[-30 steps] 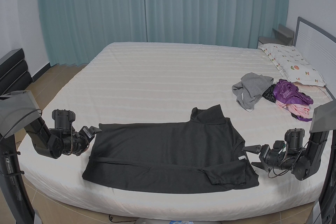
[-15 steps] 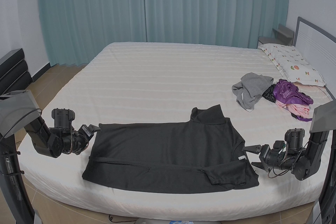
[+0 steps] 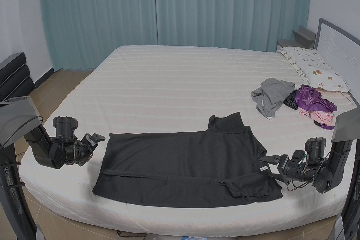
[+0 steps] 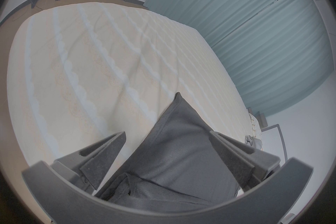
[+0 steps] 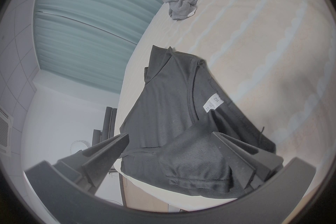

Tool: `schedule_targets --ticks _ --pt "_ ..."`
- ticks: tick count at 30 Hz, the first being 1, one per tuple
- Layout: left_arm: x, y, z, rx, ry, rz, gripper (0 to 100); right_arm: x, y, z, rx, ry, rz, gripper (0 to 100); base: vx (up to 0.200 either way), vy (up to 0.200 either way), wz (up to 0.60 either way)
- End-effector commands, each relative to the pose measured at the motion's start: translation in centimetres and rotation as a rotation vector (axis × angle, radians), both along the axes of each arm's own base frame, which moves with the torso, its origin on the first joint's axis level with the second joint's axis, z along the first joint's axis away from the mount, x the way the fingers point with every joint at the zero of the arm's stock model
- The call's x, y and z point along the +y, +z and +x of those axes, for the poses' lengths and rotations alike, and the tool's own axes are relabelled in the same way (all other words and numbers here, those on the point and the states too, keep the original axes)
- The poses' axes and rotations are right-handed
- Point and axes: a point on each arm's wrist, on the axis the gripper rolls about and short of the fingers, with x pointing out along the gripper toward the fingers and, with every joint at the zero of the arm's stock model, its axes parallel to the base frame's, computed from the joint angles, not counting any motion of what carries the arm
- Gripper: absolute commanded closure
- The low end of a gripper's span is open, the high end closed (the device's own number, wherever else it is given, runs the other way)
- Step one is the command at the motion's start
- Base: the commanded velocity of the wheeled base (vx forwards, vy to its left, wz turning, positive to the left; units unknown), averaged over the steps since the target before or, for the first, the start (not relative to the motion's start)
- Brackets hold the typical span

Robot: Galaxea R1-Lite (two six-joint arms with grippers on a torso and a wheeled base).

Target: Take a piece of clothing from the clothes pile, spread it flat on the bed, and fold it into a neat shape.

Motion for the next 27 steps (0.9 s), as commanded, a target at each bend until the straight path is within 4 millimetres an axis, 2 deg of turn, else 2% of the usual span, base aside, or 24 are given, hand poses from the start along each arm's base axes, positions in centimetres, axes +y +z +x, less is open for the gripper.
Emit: schedule_targets --ticks 1,7,11,12,18,21,22,23,24,27 --pt "-0.1 0.0 -0.1 0.000 -0.004 0.000 0 0.0 0.0 0.1 -0.003 0.000 0.000 0 0.000 0.000 0.00" --pt "-0.7 0.5 0.5 -0.023 -0.020 -0.001 0 0.0 -0.1 0.3 -0.006 -0.004 -0.003 0 0.000 0.000 0.00" --pt "-1.3 1.1 2.0 -0.066 -0.042 -0.003 0 0.0 -0.1 0.5 -0.009 -0.007 -0.005 0 0.000 0.000 0.00" --pt "-1.4 0.6 3.3 -0.080 -0.043 -0.002 0 0.0 -0.2 0.5 -0.008 -0.007 -0.005 0 0.000 0.000 0.00" --pt "-1.4 -1.3 7.6 -0.097 -0.053 0.010 0 0.0 -0.3 0.5 -0.004 -0.007 -0.007 0 0.000 0.000 0.00" --pt "-1.3 -2.1 8.8 -0.091 -0.061 0.020 0 0.0 -0.4 0.5 -0.002 -0.007 -0.007 0 0.000 0.000 0.00" --pt "-1.3 -2.9 10.0 -0.092 -0.070 0.030 0 0.0 -0.4 0.5 -0.003 -0.005 -0.008 0 0.000 0.000 0.00" --pt "-1.3 -2.9 10.0 -0.092 -0.070 0.030 0 0.0 -0.4 0.5 -0.003 -0.005 -0.008 0 0.000 0.000 0.00" --pt "-1.3 -3.5 11.3 -0.102 -0.081 0.045 0 0.1 -0.4 0.6 -0.006 -0.002 -0.010 0 0.000 0.000 0.00" --pt "-1.3 -4.3 12.7 -0.091 -0.108 0.079 0 0.2 -0.4 0.6 -0.009 0.004 -0.013 0 0.000 0.000 0.00"
